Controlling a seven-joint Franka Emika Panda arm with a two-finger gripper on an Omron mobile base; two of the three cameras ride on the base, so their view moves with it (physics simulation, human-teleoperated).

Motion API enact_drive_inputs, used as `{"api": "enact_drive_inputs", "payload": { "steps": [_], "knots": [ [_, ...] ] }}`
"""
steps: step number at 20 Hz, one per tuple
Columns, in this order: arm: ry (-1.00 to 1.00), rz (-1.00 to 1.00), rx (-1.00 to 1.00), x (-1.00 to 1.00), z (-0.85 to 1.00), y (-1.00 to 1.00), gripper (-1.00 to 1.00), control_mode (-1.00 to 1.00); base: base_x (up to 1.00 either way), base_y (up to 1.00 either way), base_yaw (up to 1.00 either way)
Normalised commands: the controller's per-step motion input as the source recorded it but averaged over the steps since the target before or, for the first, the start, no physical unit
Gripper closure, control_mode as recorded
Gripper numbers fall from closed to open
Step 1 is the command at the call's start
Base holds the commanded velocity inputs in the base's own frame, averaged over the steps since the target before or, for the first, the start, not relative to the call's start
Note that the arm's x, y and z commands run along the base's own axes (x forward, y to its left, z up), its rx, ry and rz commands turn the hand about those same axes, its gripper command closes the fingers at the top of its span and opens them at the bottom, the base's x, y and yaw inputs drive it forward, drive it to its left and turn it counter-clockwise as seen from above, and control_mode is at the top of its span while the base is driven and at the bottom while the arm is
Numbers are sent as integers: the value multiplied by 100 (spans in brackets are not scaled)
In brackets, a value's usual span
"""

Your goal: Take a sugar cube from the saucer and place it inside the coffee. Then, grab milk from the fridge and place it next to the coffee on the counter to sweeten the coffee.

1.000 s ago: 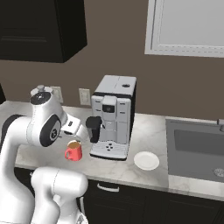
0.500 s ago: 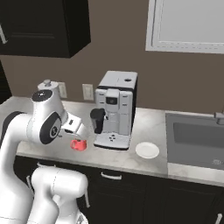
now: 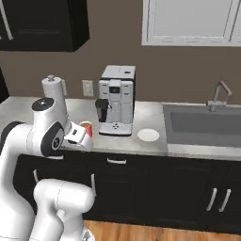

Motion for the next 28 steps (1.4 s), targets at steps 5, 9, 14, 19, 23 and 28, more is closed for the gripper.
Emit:
{"api": "enact_drive_inputs", "payload": {
  "steps": [5,9,14,19,23,28],
  "knots": [
    [0,0,0,0,0,0,-100,100,-1,-14,-57],
    [0,0,0,0,0,0,-100,100,0,-4,-67],
    [0,0,0,0,0,0,-100,100,0,0,-73],
    [0,0,0,0,0,0,-100,100,0,0,-74],
    [0,0,0,0,0,0,-100,100,0,0,-73],
    [0,0,0,0,0,0,-100,100,0,0,-73]
  ]
}}
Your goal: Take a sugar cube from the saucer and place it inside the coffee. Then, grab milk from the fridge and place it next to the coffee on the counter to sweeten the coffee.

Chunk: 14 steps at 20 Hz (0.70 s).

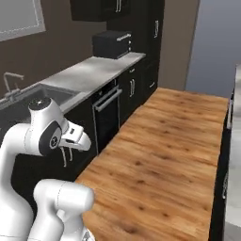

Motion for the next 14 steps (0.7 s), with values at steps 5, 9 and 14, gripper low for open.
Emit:
{"api": "enact_drive_inputs", "payload": {
  "steps": [5,9,14],
  "knots": [
    [0,0,0,0,0,0,-100,100,2,0,-80],
    [0,0,0,0,0,0,-100,100,-11,0,-86],
    [0,0,0,0,0,0,-100,100,-55,0,-83]
  ]
}}
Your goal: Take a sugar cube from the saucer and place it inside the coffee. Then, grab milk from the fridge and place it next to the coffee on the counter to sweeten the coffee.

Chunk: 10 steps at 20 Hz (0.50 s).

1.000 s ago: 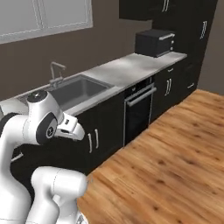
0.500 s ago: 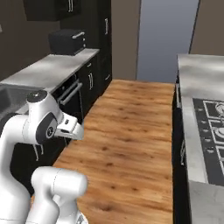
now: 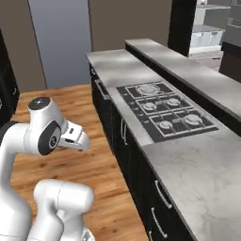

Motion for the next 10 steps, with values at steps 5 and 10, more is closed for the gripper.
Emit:
{"api": "enact_drive_inputs", "payload": {
  "steps": [5,10],
  "knots": [
    [0,0,0,0,0,0,-100,100,-18,0,-87],
    [0,0,0,0,0,0,-100,100,-4,0,-92]
  ]
}}
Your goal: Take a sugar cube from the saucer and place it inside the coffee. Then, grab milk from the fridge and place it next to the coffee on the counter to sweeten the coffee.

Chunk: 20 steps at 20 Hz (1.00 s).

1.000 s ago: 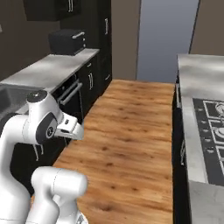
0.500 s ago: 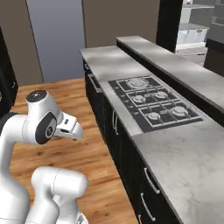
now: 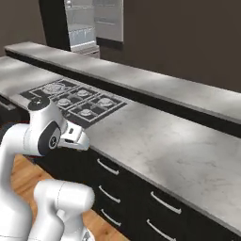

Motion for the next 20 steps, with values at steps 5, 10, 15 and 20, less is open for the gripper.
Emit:
{"api": "enact_drive_inputs", "payload": {
  "steps": [5,10,15,20],
  "knots": [
    [0,0,0,0,0,0,-100,100,0,0,-93],
    [0,0,0,0,0,0,-100,100,0,-4,-89],
    [0,0,0,0,0,0,-100,100,1,-24,-82],
    [0,0,0,0,0,0,-100,100,32,-49,-67]
  ]
}}
